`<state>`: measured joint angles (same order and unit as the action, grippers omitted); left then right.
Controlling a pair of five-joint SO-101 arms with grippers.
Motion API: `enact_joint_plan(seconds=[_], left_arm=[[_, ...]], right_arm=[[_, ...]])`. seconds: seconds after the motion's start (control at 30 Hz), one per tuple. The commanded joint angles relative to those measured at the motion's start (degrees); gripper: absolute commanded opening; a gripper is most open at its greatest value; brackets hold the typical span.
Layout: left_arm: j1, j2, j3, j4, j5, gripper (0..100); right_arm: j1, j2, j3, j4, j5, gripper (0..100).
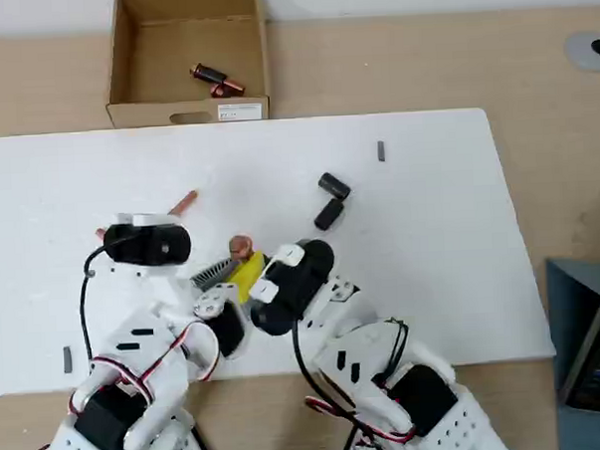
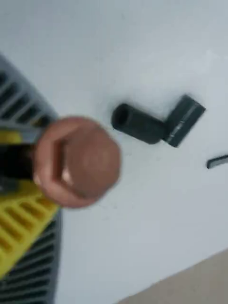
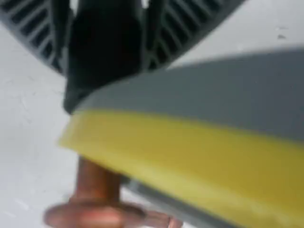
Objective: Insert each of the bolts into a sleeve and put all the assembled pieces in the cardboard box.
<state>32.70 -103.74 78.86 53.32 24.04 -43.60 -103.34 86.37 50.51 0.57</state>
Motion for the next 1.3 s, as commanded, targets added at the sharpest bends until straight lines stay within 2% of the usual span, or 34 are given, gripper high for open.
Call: enact_joint_plan(seconds=[0.0,0.1,0.2,0.43,0.63,0.73,0.83,0.93,0.97,1.13,1.27], left_arm=[[0.8,-0.1,-2.5,2.2,-0.4,0],[0.4,0.0,-2.5,2.4,-1.0,1],[0.4,0.0,-2.5,3.3,-4.4,1],[0.4,0.0,-4.0,6.0,-5.0,14],[-0.4,0.0,-7.4,9.6,-5.0,14],[-4.2,0.0,-9.9,10.0,-5.9,14],[-9.5,0.0,-13.1,10.0,-9.8,13],[-15.1,0.0,-15.9,10.0,-14.2,4],[-17.1,0.0,-16.4,10.0,-16.3,0],[-29.2,0.0,-13.6,10.0,-24.2,0],[-38.7,-0.1,-3.8,10.3,-25.2,0]], right_arm=[[0.3,-9.0,-5.0,-0.7,0.3,0.9],[0.3,-9.0,-5.0,-0.7,0.3,0.9],[0.3,-9.0,-5.0,-0.8,0.3,0.9],[0.3,-9.0,-5.3,-0.7,0.2,0.9],[0.4,-9.0,-5.1,-0.6,0.1,0.9],[0.6,-9.0,-5.1,-0.6,0.0,0.9],[0.7,-9.0,-5.1,-0.6,0.0,0.9],[1.4,-8.7,-4.9,-0.5,0.0,0.9],[2.4,-8.6,-4.9,-0.5,0.0,0.9],[9.5,-6.5,-5.0,-0.5,0.0,0.9],[18.4,-4.5,-4.8,-0.5,0.3,0.9]])
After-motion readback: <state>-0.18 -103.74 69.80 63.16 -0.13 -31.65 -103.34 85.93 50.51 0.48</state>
